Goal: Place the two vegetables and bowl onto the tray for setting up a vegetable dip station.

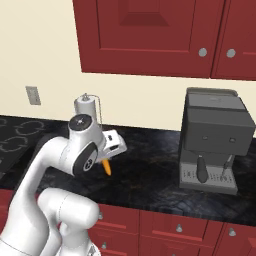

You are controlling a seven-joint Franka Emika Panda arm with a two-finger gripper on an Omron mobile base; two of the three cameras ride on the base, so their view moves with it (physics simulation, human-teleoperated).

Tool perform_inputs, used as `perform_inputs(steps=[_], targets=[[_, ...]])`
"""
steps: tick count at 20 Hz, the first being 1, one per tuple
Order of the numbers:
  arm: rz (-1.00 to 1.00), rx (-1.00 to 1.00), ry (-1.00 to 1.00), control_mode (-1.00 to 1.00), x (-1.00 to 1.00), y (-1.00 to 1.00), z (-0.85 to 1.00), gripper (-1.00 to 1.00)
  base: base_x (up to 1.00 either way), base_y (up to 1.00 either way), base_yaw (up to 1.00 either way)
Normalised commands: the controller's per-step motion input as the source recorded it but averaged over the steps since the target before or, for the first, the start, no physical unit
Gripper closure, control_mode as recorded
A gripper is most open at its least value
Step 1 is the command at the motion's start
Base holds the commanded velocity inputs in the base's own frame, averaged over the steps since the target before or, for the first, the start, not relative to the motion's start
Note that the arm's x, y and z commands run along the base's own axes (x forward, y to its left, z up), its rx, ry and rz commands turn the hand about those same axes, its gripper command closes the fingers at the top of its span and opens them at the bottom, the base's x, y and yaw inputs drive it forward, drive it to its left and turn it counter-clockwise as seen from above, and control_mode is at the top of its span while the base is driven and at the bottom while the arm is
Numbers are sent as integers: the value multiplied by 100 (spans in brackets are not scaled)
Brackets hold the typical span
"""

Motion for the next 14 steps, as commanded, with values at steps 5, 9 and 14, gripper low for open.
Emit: perform_inputs(steps=[5, 9, 14], targets=[[0, 0, 9, -100, -11, 0, 52, 100, 0, 0, 0], [0, 0, 9, -100, 0, 0, 35, 100, 0, 0, 0], [0, 0, 8, -100, 0, 0, 27, 100, 0, 0, 0]])
